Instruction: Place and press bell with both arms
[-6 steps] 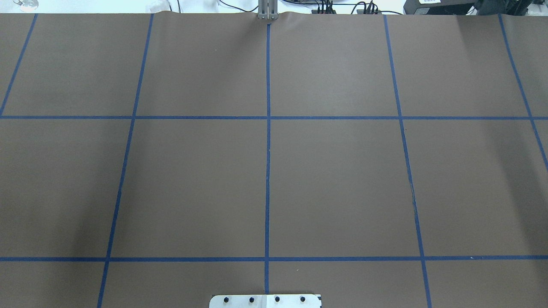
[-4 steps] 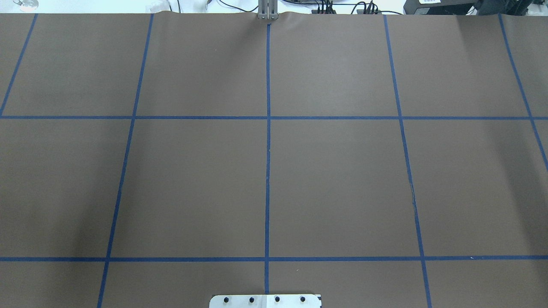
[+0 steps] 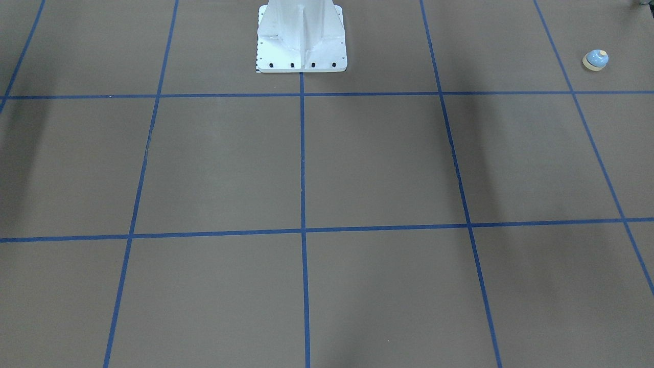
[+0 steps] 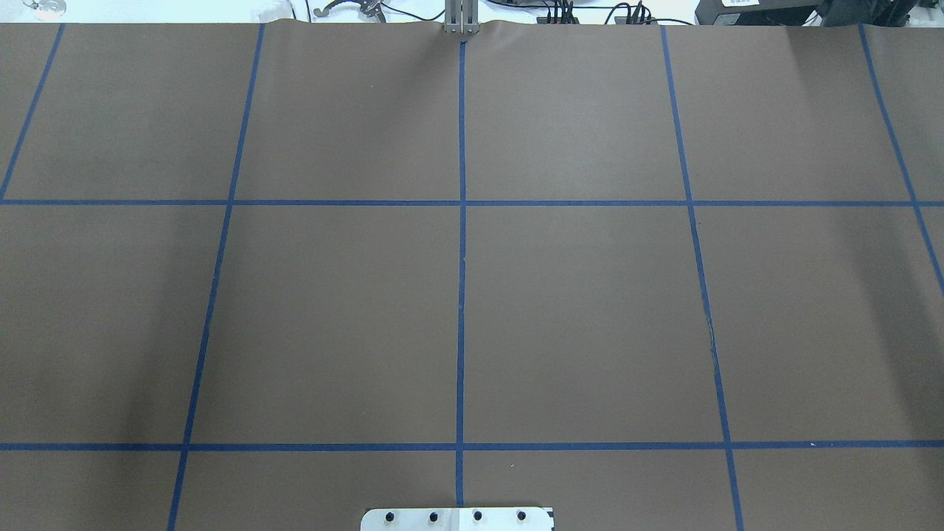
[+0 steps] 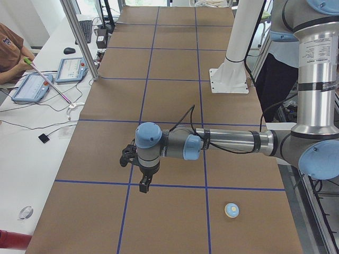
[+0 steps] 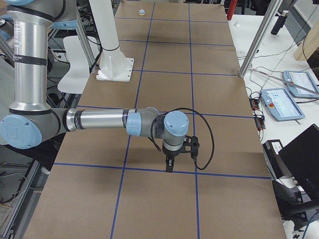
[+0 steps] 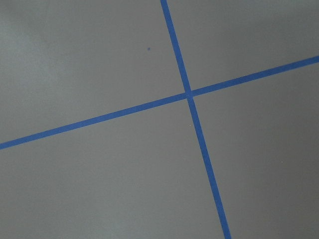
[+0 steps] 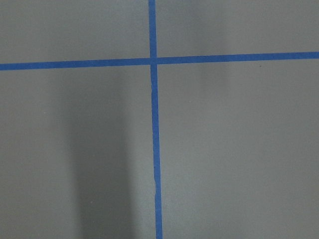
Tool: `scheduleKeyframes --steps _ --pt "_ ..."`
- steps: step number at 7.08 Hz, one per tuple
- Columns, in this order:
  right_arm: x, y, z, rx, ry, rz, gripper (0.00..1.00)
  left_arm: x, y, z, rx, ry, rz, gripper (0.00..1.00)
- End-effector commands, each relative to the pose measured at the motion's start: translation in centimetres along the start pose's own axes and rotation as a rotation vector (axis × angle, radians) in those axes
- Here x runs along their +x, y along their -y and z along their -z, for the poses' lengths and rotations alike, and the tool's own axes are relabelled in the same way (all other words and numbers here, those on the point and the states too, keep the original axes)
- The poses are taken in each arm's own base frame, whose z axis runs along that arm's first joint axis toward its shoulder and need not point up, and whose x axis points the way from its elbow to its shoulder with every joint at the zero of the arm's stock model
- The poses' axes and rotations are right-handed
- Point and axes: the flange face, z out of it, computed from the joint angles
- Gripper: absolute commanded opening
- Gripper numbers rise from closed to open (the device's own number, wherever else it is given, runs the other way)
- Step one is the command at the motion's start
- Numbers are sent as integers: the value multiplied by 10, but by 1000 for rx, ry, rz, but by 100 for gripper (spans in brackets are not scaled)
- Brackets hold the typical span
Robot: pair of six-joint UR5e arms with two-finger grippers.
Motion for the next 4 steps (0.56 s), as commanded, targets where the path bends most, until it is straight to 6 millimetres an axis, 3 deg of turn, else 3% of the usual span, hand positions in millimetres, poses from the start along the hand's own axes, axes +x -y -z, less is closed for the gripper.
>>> scheduleKeyframes --steps 1,2,4 --pt "-4 2 4 8 -2 8 100 10 -1 11 20 5 -13 100" --pt "-7 2 8 15 -4 19 100 26 2 35 63 15 -44 100" --pt "-23 4 15 27 -6 50 100 45 -55 68 56 186 66 100"
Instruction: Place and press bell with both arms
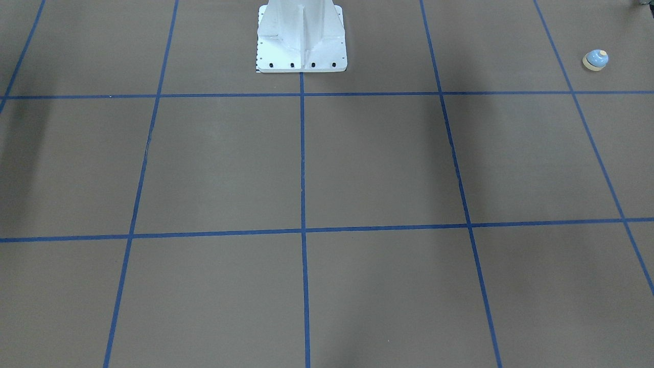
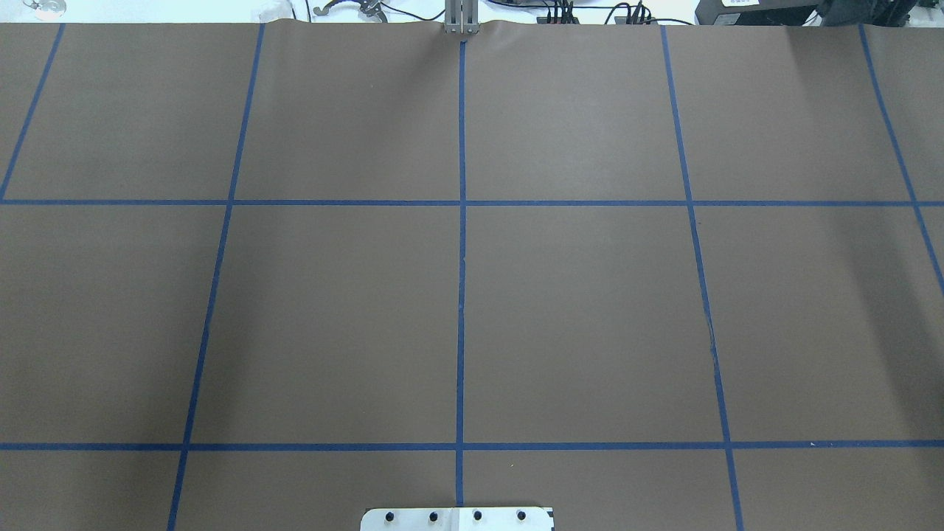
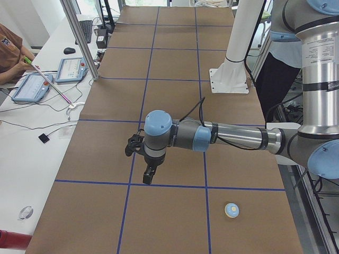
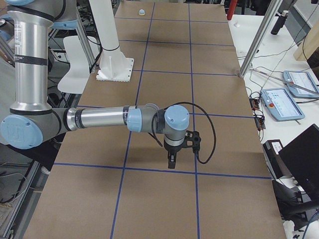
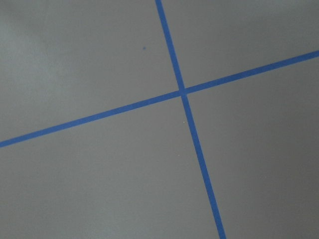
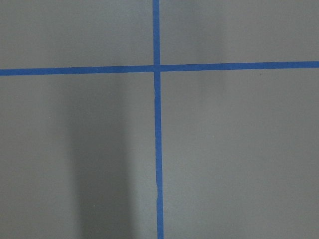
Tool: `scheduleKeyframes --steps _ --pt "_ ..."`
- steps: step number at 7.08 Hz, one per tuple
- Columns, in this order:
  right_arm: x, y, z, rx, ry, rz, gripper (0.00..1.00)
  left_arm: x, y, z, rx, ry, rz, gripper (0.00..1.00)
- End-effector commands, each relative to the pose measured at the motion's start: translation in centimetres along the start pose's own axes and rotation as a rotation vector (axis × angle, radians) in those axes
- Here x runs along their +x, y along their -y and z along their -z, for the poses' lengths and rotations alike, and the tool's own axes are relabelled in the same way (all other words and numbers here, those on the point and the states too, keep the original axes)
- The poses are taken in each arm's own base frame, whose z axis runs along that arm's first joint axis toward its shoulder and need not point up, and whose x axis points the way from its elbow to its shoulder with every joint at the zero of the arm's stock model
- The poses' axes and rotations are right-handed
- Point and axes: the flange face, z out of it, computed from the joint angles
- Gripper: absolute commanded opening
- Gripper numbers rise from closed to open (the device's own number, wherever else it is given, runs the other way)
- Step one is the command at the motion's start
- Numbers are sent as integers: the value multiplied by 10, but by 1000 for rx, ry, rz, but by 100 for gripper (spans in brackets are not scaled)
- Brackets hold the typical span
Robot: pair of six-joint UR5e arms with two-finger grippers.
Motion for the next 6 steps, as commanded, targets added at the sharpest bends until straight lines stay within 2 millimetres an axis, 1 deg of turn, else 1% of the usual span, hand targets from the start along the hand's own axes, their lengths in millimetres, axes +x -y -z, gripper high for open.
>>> scheduleKeyframes --steps 1,2,3,4,5,6 --pt "-7 1 1 0 1 8 100 29 -43 46 -34 115 162 100" --pt "-3 -4 -2 -7 7 -2 100 41 -52 60 -64 115 251 100" --pt "-2 -4 -4 -11 16 -6 100 58 -76 77 -53 120 400 100" --pt "-1 -5 -6 -16 7 -10 100 86 -82 88 -41 119 560 100" --pt "0 -6 -6 -17 7 -14 100 115 -79 90 -42 129 695 100" --pt "6 -15 -12 -29 4 -24 100 139 -71 79 -42 190 812 100"
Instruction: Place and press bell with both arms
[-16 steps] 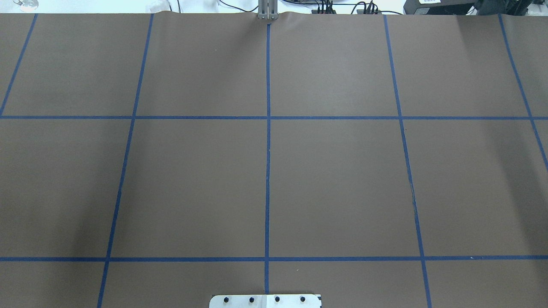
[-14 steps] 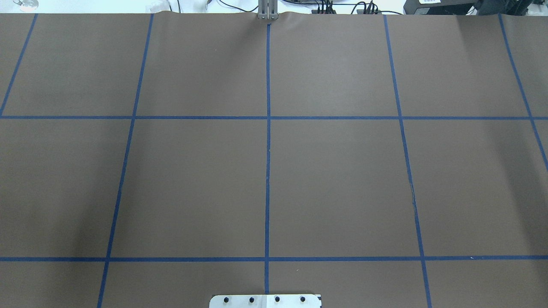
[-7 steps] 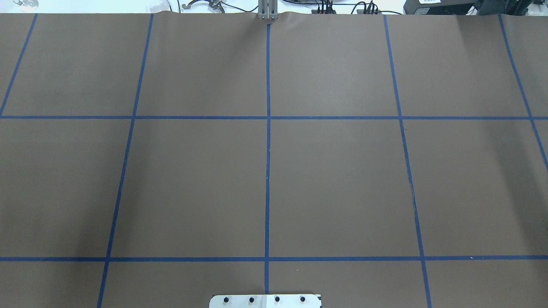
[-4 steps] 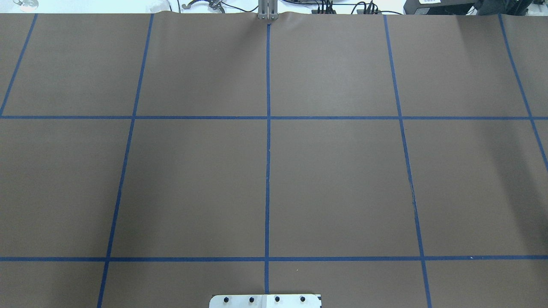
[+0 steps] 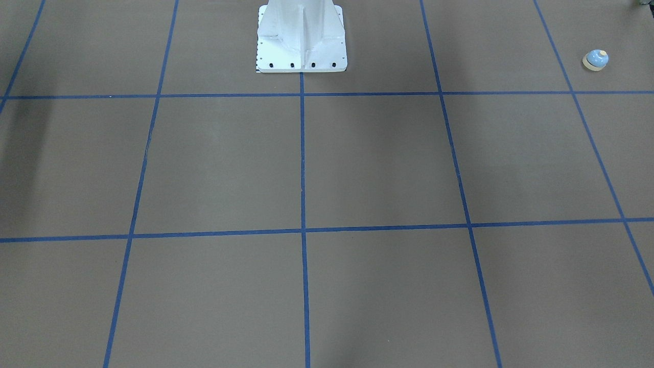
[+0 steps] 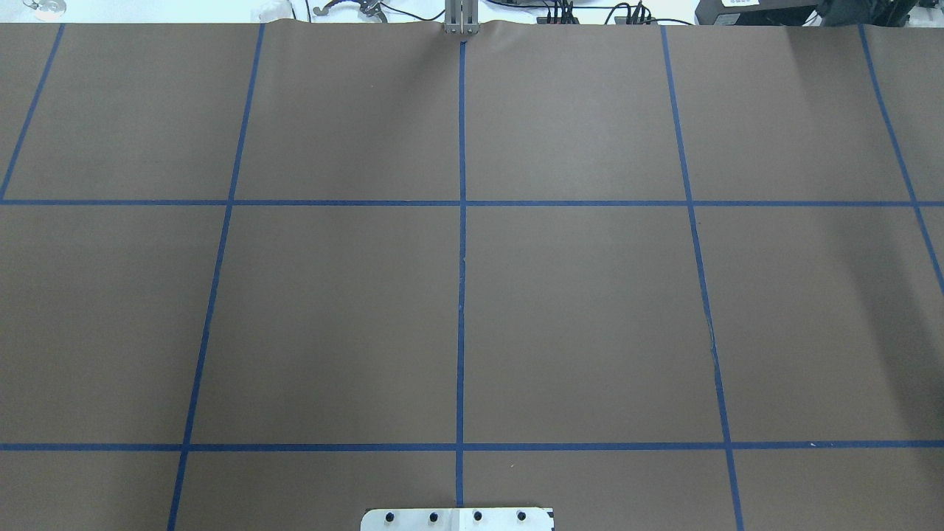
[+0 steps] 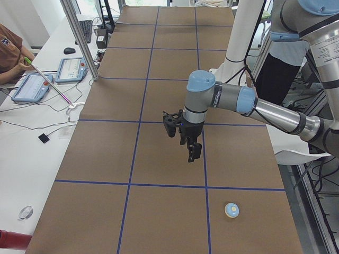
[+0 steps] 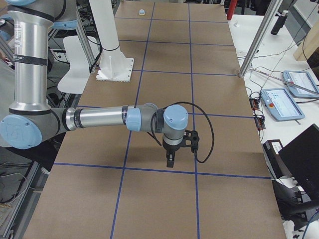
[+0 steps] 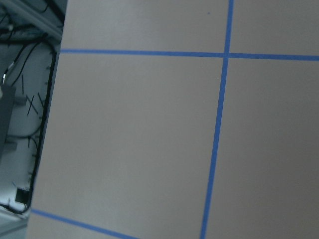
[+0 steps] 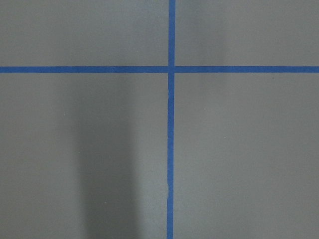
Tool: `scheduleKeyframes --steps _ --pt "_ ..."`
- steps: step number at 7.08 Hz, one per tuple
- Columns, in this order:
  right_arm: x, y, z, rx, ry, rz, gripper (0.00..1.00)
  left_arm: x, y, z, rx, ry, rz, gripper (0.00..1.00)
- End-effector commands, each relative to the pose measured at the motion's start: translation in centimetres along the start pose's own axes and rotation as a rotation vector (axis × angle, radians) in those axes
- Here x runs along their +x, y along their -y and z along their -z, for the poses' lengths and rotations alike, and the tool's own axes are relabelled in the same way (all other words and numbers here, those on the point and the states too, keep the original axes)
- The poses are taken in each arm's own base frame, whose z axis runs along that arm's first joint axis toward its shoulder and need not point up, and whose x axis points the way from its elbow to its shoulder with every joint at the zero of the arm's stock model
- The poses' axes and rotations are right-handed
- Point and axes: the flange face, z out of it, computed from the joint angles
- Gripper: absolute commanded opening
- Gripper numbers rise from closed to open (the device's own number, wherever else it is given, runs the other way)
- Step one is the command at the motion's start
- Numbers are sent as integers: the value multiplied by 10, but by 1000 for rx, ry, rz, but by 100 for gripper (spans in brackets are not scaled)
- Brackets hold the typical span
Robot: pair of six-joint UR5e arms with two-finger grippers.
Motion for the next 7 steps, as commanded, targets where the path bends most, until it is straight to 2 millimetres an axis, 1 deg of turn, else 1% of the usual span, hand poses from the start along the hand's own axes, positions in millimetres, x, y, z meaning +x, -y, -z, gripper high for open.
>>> scheduleKeyframes --steps 1,2,3,4,5,6,7 --pt "15 -23 -16 -32 5 -31 100 46 -22 -16 31 108 267 100" --pt "15 -24 -16 -33 8 -34 100 61 -30 -29 61 158 361 100" --pt "15 -24 -16 -33 10 -31 100 72 -47 -52 97 237 442 100" --pt "14 -23 -16 -32 10 -28 100 76 -71 -76 144 320 523 100" --pt "13 -21 -15 -31 10 -27 100 85 -95 -97 176 371 593 100" --pt "11 -19 -13 -25 10 -23 100 87 -119 -121 210 474 654 100" --pt "10 -18 -12 -23 10 -23 100 81 -139 -155 274 576 725 100"
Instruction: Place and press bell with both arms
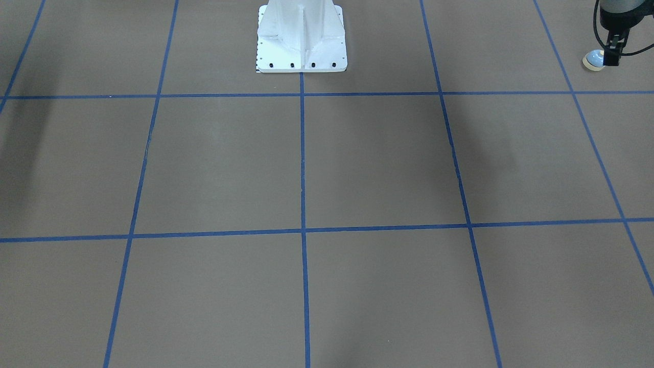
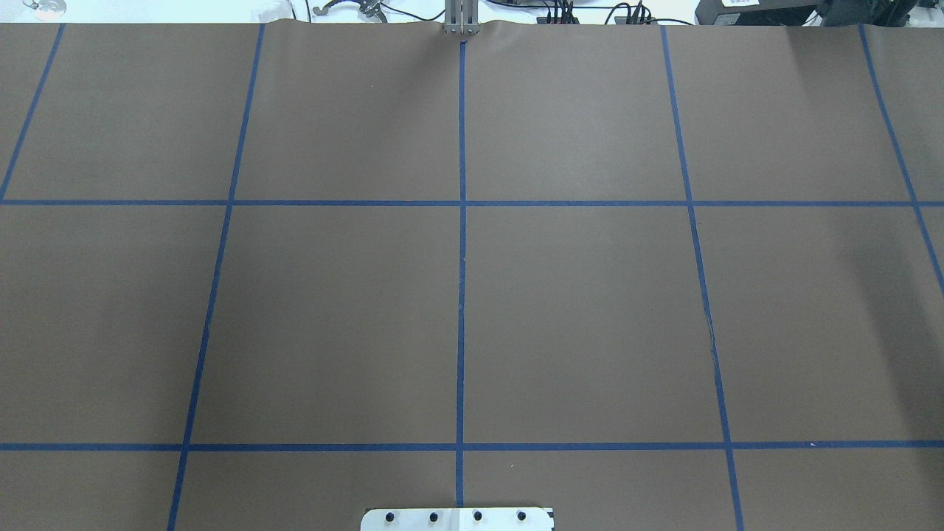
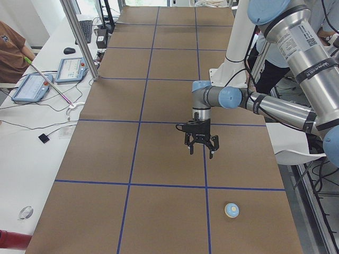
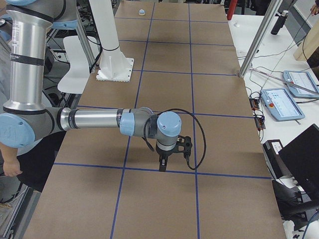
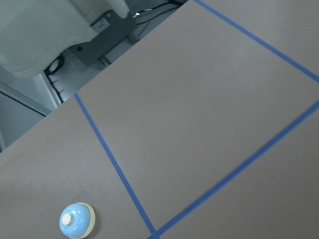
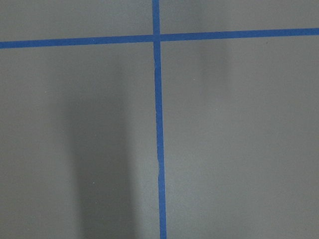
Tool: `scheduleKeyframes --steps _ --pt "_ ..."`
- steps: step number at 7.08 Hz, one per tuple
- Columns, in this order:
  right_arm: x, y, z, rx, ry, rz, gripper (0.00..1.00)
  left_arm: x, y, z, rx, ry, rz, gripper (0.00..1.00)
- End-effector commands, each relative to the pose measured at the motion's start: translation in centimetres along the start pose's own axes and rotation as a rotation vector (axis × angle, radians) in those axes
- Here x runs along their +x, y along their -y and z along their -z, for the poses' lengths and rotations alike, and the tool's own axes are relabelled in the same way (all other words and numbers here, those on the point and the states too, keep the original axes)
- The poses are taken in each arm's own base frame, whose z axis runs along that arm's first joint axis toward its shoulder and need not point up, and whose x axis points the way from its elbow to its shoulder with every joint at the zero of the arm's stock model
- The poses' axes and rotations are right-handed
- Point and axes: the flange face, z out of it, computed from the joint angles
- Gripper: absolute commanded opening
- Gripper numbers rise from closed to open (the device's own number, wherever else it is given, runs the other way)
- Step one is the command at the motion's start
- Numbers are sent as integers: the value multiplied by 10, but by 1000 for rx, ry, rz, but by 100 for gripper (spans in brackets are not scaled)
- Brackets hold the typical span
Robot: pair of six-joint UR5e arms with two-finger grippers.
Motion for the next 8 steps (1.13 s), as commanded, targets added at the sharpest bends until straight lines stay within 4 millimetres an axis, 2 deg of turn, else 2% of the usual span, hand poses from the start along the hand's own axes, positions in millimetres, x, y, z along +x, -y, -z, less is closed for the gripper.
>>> scheduleKeyframes --steps 1,3,5,6,8 --pt "-3 2 2 4 0 4 100 -11 -42 -59 144 137 181 100" --pt "-5 2 2 4 0 9 100 -22 -40 -93 245 232 319 100" --pt "-5 2 2 5 1 10 100 -28 -37 -120 308 275 372 100" --pt "-6 2 3 5 3 10 100 -24 -38 -148 350 303 401 100" --pt "-8 2 5 9 3 14 100 -15 -45 -164 378 305 467 100"
